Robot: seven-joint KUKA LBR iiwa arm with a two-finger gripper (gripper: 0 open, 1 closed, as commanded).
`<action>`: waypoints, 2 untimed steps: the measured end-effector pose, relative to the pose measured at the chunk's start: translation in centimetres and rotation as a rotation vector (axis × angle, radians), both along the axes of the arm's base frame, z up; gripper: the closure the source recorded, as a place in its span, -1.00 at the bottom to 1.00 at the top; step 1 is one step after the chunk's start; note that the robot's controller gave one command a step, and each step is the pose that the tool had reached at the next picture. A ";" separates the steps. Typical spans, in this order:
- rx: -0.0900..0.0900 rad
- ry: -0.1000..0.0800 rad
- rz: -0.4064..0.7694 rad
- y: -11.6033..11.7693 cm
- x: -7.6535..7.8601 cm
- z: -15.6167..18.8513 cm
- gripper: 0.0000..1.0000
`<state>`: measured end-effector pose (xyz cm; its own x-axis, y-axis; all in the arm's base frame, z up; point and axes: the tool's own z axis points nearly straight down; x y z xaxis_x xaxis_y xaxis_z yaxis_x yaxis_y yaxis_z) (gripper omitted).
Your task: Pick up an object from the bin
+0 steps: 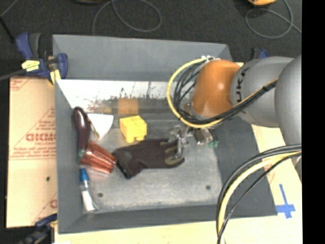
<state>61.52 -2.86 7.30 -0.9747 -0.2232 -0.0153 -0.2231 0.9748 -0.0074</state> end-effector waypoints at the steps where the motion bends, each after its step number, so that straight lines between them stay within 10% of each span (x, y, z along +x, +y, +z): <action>1: 0.000 0.000 0.000 0.0 0.0 0.0 1.00; 2: -0.001 -0.005 -0.002 0.5 -0.8 7.0 1.00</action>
Offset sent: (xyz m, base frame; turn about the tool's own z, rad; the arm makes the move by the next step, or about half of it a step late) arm -0.0091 0.0071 0.0691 0.0041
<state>60.73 -2.33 14.30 -0.9751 -0.2210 -0.0203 -0.2209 0.9752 -0.0098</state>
